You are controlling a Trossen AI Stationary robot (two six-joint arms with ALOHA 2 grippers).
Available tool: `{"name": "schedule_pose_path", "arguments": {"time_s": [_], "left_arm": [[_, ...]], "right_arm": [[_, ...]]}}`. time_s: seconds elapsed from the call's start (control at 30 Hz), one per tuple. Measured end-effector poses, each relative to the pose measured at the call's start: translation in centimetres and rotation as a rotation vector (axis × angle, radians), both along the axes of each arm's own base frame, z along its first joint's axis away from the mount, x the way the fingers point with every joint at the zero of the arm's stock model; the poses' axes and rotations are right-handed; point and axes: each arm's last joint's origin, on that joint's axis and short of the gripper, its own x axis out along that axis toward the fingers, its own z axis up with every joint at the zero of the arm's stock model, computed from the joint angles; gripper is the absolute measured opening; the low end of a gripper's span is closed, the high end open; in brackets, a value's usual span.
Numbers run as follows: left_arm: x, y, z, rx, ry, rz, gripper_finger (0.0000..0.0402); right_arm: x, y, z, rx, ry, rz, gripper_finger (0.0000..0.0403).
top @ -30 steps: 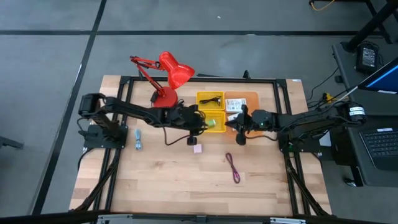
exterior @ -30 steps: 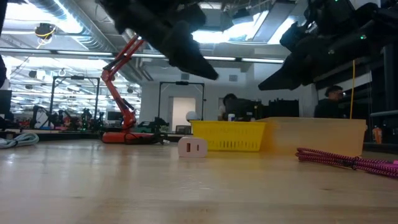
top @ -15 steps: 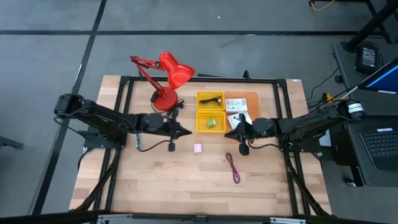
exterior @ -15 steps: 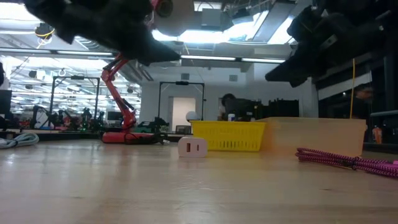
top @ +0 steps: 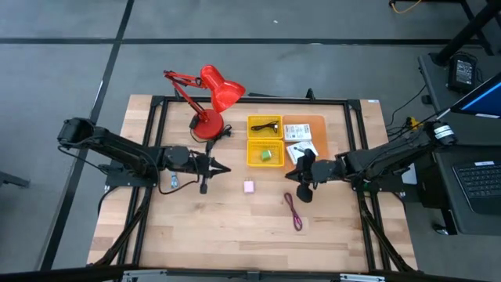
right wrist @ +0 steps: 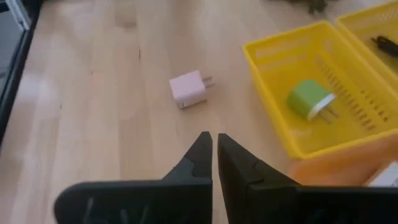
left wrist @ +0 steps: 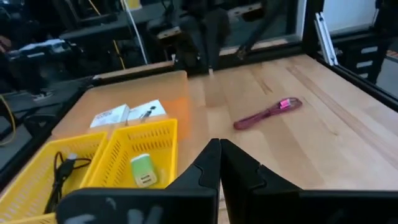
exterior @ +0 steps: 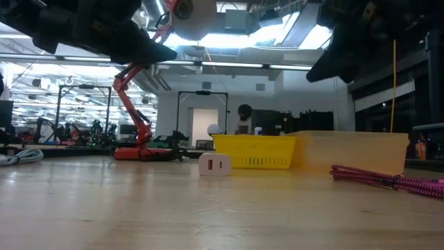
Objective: Pick and place items into bin
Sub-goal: Put the pink charger cable into the top yellow bin
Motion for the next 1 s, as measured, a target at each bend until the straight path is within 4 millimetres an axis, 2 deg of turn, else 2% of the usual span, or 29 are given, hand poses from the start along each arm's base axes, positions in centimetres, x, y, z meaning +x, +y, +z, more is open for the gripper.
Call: {"name": "schedule_pose_path", "arguments": {"time_s": [0.23, 0.37, 0.5, 0.83, 1.0], "left_arm": [[0.0, 0.0, 0.0, 0.007, -0.015, -0.006, 0.0001], [0.0, 0.0, 0.0, 0.018, -0.013, -0.009, 0.0003], [0.0, 0.0, 0.0, 0.048, -0.013, -0.015, 0.0001], [0.0, 0.0, 0.0, 0.045, -0.010, -0.017, 0.0003], [0.0, 0.0, 0.0, -0.006, -0.009, -0.009, 0.0003]], "right_arm": [[1.8, 3.0, 0.5, 0.031, 0.220, -0.022, 0.0010], [3.0, 4.2, 0.4, 0.042, 0.378, -0.101, 0.0010], [3.8, 5.6, 0.2, 0.123, 0.512, -0.178, 0.0010], [5.0, 8.5, 1.2, 0.167, 0.626, -0.294, 0.0010], [5.8, 9.2, 0.7, 0.144, 0.655, -0.294, 0.0010]]}}
